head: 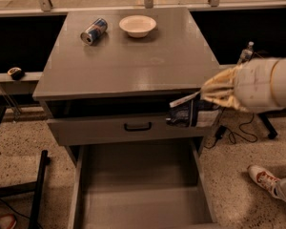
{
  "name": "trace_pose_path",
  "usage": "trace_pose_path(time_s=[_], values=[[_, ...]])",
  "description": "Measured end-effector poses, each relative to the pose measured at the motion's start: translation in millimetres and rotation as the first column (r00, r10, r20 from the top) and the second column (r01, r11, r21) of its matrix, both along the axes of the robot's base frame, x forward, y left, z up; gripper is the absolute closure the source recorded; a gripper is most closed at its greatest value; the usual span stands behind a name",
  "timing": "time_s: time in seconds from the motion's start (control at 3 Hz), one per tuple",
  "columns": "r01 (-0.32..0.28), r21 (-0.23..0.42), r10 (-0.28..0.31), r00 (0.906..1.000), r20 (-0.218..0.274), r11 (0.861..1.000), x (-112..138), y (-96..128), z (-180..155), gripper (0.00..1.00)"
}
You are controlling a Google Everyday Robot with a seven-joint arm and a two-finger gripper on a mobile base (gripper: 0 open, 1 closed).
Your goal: Place blue chip bag into middle drawer
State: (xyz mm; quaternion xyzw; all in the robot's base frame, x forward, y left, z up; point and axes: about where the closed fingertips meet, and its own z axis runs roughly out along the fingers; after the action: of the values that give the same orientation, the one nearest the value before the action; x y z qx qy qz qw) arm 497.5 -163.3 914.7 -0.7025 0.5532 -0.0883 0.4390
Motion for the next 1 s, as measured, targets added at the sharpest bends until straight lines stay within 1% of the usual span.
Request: trace_pose_path(time_s=[0.33,0.67,1.0], values=[[0.008,0.088,-0.002,0.9977,-0.068,0.996,4.8,-5.4,-85.7,1.0],[-0.009,0.142,0.018,0.9979,-0.062,0.99,5.8,-7.6,-130.4,1.0],[-0.017,0.143,0.026,0.9978,-0.061,0.99,6.5,-8.0,-135.9,1.0]])
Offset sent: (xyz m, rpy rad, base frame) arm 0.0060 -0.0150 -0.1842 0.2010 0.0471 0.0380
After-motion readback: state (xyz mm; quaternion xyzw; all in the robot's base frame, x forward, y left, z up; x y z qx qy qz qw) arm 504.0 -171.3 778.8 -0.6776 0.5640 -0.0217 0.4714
